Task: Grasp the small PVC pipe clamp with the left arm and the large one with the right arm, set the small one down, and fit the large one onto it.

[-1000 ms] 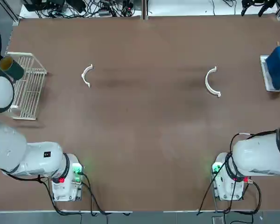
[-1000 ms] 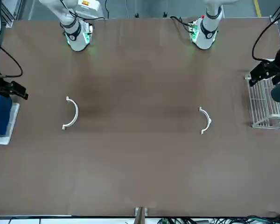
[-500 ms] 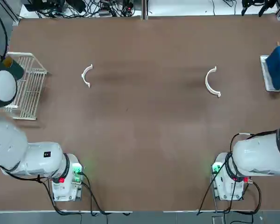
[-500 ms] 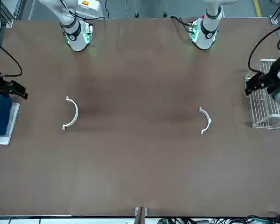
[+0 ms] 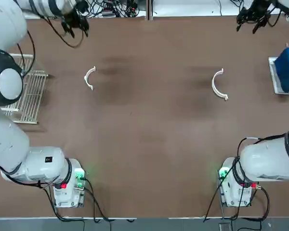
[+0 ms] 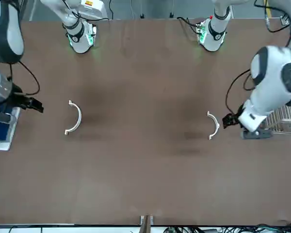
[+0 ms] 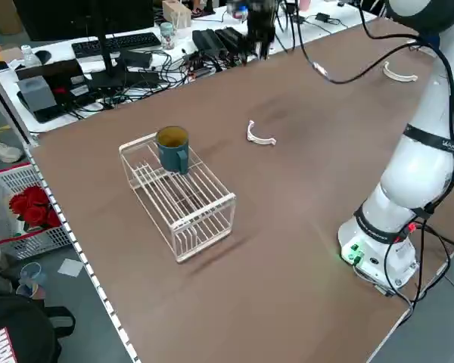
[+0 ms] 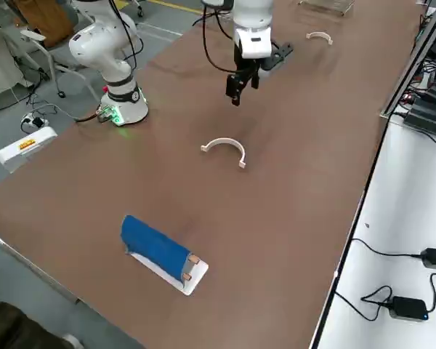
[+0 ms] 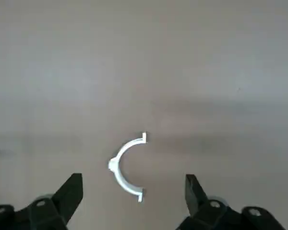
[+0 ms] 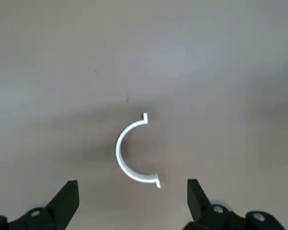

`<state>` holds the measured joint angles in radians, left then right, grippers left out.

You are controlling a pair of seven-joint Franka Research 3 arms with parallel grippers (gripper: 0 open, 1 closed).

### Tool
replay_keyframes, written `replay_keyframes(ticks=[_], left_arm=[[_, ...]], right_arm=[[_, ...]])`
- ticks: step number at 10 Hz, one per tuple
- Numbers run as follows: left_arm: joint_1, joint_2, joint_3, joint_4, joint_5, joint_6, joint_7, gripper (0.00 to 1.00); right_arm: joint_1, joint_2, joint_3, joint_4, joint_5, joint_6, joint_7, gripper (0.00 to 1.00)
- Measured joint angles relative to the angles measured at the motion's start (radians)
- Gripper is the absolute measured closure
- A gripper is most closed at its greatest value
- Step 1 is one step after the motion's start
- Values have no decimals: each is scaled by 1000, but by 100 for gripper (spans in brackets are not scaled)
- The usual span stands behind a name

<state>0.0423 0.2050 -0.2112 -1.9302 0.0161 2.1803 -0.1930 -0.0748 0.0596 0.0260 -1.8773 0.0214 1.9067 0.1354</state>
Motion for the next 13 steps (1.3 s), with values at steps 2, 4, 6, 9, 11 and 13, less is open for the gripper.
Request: replay_keyframes(ticks=[2, 4, 6, 9, 11, 13], left_arm=[[-1, 12, -4, -168, 45, 138, -9, 8], [9, 50, -2, -205, 96, 179, -10, 13], [25, 125, 3, -216, 112, 285, -10, 15], [42, 217, 5, -250, 172, 369, -10, 19], [57, 223, 5, -252, 181, 370, -10, 23], [59, 223, 5, -254, 182, 370, -10, 28]], right_arm=[[21, 14, 21, -93, 0, 121, 72, 1], [27, 52, 35, -183, 0, 242, 104, 3], [36, 94, 36, -287, 0, 398, 115, 4], [44, 178, 36, -374, 0, 552, 122, 9], [47, 252, 36, -389, 0, 635, 124, 14], [48, 293, 38, -392, 0, 657, 134, 22]])
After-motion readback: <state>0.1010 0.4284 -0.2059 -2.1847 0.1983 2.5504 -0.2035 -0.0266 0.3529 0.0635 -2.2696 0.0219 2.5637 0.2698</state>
